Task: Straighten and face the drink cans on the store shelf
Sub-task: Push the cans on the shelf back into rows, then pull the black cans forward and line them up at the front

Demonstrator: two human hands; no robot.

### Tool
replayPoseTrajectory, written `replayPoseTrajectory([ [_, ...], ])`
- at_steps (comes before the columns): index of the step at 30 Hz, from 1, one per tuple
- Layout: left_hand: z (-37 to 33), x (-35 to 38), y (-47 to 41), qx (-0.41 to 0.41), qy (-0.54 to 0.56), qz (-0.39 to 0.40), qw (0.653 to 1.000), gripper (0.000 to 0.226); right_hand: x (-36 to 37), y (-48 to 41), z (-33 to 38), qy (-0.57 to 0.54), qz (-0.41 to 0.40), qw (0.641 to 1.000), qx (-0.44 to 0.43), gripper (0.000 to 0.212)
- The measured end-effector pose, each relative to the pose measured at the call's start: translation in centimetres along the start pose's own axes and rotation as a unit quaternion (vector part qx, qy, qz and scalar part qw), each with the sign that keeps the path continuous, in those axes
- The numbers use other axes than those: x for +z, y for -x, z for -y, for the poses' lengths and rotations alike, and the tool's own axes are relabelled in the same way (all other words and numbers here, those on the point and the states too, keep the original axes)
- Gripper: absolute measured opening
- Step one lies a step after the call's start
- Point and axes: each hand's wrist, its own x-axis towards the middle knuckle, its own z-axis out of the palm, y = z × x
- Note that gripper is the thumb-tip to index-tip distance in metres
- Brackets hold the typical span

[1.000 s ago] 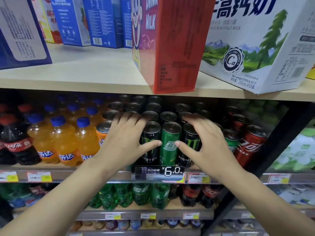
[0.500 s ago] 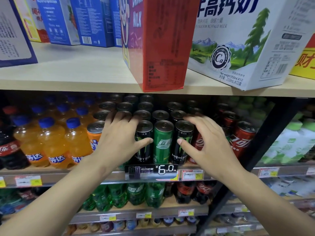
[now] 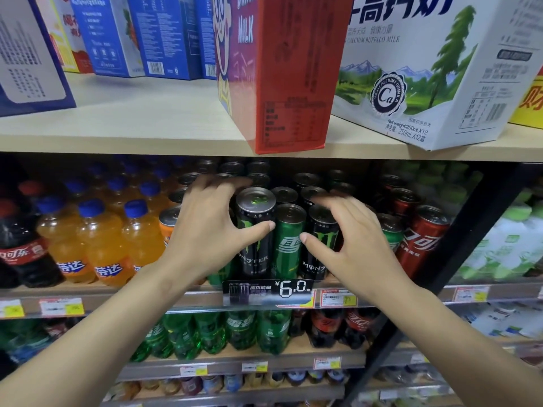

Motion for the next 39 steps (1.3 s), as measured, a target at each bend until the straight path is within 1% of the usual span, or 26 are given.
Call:
replayPoseTrajectory([
  [2,-0.4,-0.6,0.2,-0.001,0.023,-0.008,1.000,0.064,0.2,-0.4,0.2,0.019,0.009,1.000,0.000,0.057],
  [6,-0.8,-1.8,0.7,-0.006,0.077,-0.015,0.997,0.057,0.8,-1.3,0.4,0.082,0.024,0.996,0.020,0.080],
  [8,-0.8,-2.2,1.1,-0.006,0.094,-0.014,0.995,0.057,1.2,-1.7,0.5,0.104,0.026,0.994,0.030,0.086],
  [16,-0.3,-4.0,2.6,-0.009,0.130,-0.017,0.991,0.064,2.6,-2.7,1.1,0.139,0.005,0.989,0.051,0.072],
  [21,-0.2,-5.2,3.6,-0.002,0.131,-0.007,0.991,0.064,2.9,-3.3,1.3,0.155,0.014,0.987,0.042,0.073],
  [24,0.1,-5.7,4.1,-0.002,0.129,-0.010,0.992,0.062,3.2,-3.5,1.3,0.155,0.009,0.987,0.043,0.069],
  [32,0.3,-6.7,4.9,0.006,0.123,-0.014,0.992,0.059,3.4,-3.1,1.4,0.104,-0.015,0.994,0.018,0.058],
  [39,0.5,-7.0,5.1,0.011,0.130,-0.018,0.991,0.056,2.3,-2.4,2.7,0.027,-0.050,0.998,0.033,0.061],
])
